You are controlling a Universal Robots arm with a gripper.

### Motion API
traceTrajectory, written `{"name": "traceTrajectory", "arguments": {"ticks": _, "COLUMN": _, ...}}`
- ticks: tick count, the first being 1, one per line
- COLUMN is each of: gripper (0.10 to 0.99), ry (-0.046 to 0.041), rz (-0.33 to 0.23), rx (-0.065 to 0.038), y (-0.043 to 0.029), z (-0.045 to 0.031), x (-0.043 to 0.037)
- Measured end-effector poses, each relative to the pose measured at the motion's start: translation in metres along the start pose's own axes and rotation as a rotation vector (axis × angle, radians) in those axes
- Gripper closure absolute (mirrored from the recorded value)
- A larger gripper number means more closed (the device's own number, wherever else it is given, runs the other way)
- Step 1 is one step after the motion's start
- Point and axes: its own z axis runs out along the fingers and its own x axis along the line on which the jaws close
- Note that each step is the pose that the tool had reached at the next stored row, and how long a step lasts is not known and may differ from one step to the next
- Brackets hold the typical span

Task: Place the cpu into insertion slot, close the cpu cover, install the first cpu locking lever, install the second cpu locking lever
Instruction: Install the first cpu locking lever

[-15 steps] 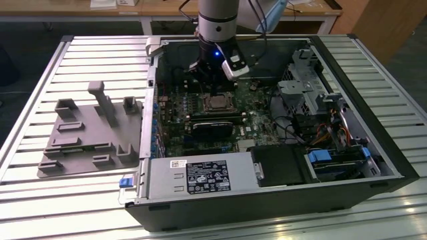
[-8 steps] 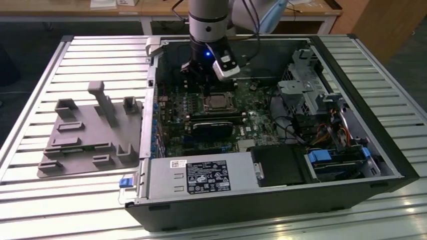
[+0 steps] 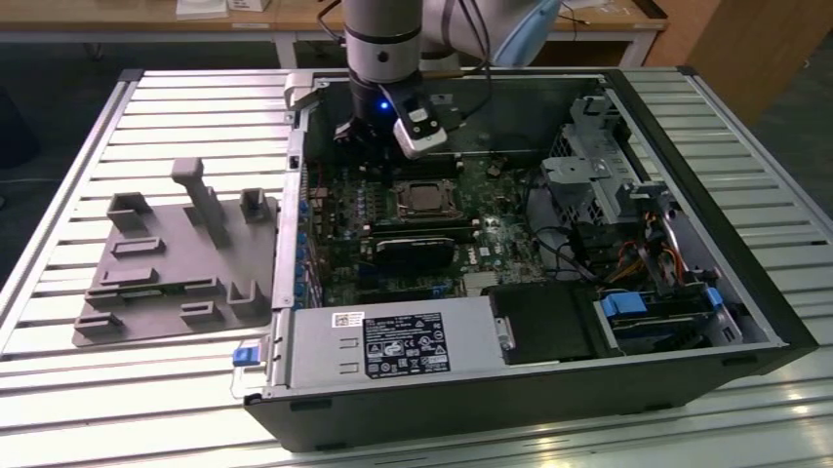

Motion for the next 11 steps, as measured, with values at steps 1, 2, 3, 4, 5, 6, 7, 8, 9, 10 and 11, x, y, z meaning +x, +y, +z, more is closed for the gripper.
{"name": "traceTrajectory", "arguments": {"ticks": 1, "gripper": 0.984, "ry": -0.0004, "rz": 0.0, "rx": 0.0, "y": -0.0001, "z": 0.0, "x": 0.0014}}
{"name": "traceTrajectory", "arguments": {"ticks": 2, "gripper": 0.984, "ry": -0.0007, "rz": 0.0, "rx": 0.0, "y": -0.0001, "z": 0.0, "x": 0.0019}}
{"name": "traceTrajectory", "arguments": {"ticks": 3, "gripper": 0.984, "ry": -0.0009, "rz": 0.0, "rx": 0.0, "y": -0.0001, "z": -0.0001, "x": 0.002}}
{"name": "traceTrajectory", "arguments": {"ticks": 4, "gripper": 0.984, "ry": -0.0009, "rz": 0.0, "rx": 0.0, "y": -0.0002, "z": -0.0007, "x": 0.0021}}
{"name": "traceTrajectory", "arguments": {"ticks": 5, "gripper": 0.984, "ry": -0.0011, "rz": 0.0, "rx": 0.0, "y": -0.0002, "z": -0.0015, "x": 0.0021}}
{"name": "traceTrajectory", "arguments": {"ticks": 6, "gripper": 0.984, "ry": -0.0012, "rz": 0.0, "rx": 0.0, "y": -0.0002, "z": -0.0028, "x": 0.002}}
{"name": "traceTrajectory", "arguments": {"ticks": 7, "gripper": 0.984, "ry": -0.0014, "rz": 0.0, "rx": 0.0, "y": -0.0001, "z": -0.0045, "x": 0.002}}
{"name": "traceTrajectory", "arguments": {"ticks": 8, "gripper": 0.984, "ry": -0.0017, "rz": 0.0, "rx": 0.0, "y": -0.0001, "z": -0.0063, "x": 0.002}}
{"name": "traceTrajectory", "arguments": {"ticks": 9, "gripper": 0.984, "ry": -0.002, "rz": 0.0, "rx": 0.0, "y": 0.0, "z": -0.0079, "x": 0.0019}}
{"name": "traceTrajectory", "arguments": {"ticks": 10, "gripper": 0.984, "ry": -0.0022, "rz": 0.0, "rx": -0.001, "y": 0.0, "z": -0.0092, "x": 0.0019}}
{"name": "traceTrajectory", "arguments": {"ticks": 11, "gripper": 0.984, "ry": -0.0026, "rz": 0.0, "rx": -0.001, "y": 0.0, "z": -0.0105, "x": 0.0019}}
